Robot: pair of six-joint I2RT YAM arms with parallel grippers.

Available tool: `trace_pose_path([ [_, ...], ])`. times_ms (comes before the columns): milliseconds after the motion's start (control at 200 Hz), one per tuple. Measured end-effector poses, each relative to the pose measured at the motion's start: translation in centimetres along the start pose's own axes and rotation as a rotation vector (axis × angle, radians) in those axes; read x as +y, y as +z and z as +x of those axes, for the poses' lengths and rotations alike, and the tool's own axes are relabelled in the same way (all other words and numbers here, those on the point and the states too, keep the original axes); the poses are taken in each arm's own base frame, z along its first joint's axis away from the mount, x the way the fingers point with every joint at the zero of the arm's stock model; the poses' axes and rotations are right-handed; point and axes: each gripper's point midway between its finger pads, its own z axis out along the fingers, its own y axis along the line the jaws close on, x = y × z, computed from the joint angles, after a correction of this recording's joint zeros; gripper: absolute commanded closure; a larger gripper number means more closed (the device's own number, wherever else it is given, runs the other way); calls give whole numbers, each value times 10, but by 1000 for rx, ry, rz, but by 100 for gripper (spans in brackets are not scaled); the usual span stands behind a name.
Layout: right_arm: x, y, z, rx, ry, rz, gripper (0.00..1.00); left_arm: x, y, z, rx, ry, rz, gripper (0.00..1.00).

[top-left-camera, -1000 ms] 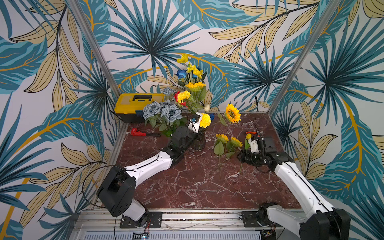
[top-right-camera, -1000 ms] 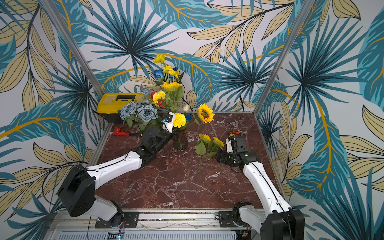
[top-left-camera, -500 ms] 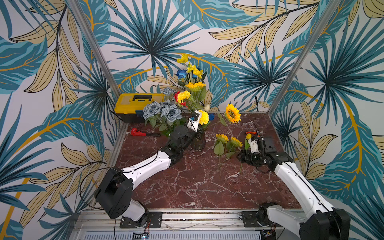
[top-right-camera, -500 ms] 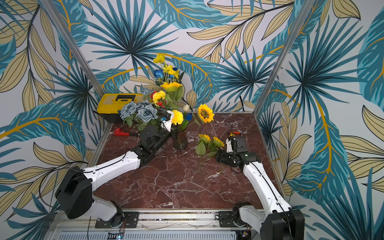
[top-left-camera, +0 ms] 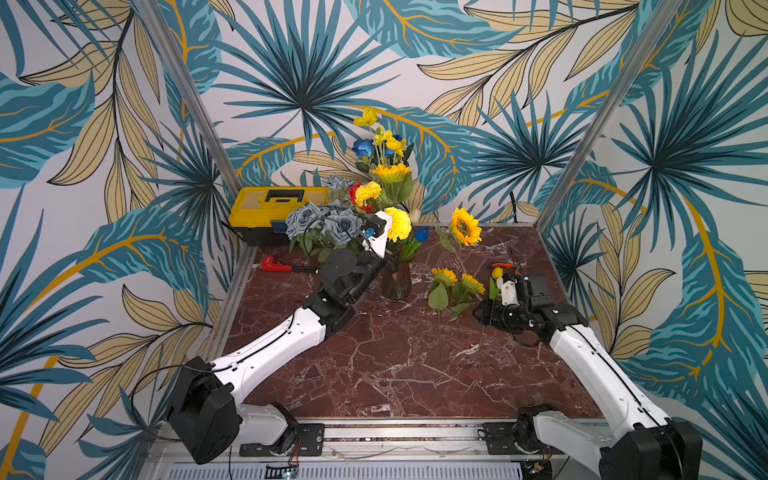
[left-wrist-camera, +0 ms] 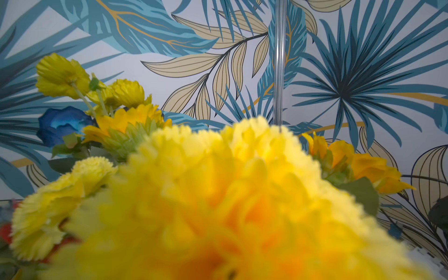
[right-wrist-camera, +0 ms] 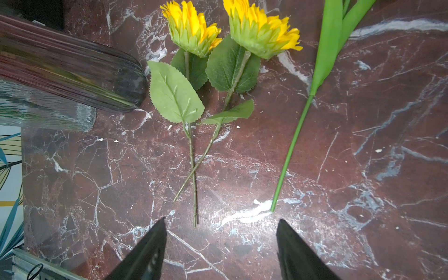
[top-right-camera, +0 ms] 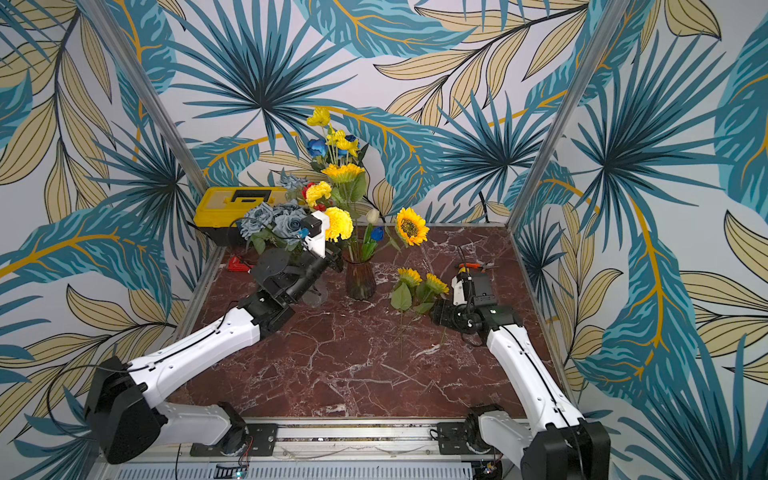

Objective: Pick out yellow flowers from the vase
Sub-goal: Pick up the flower from the vase.

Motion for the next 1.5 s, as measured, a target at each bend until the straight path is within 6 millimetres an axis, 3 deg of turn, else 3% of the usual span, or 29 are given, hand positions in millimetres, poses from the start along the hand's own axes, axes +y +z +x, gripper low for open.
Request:
trace_pose_path([
  [395, 5, -4, 0, -7, -8, -25, 23, -2, -49, -104, -141, -88, 81, 95],
  [561, 18, -19, -8, -77, -36, -86, 16, -4, -72, -120, -131, -164, 141, 95],
  [806, 43, -59, -18, -245, -113, -216, 13, -19, -91, -97, 18, -222, 216, 95],
  [1051, 77, -77, -5, -313, -215, -423, 13, -32, -107, -76, 138, -245, 284, 95],
  [1322, 138, -101, 26, -319, -434, -650, 14, -51, -90, -29, 292, -320, 376, 96],
  [1502, 172, -97, 49, -261, -561, -759, 21, -73, -75, 10, 404, -368, 432, 96],
])
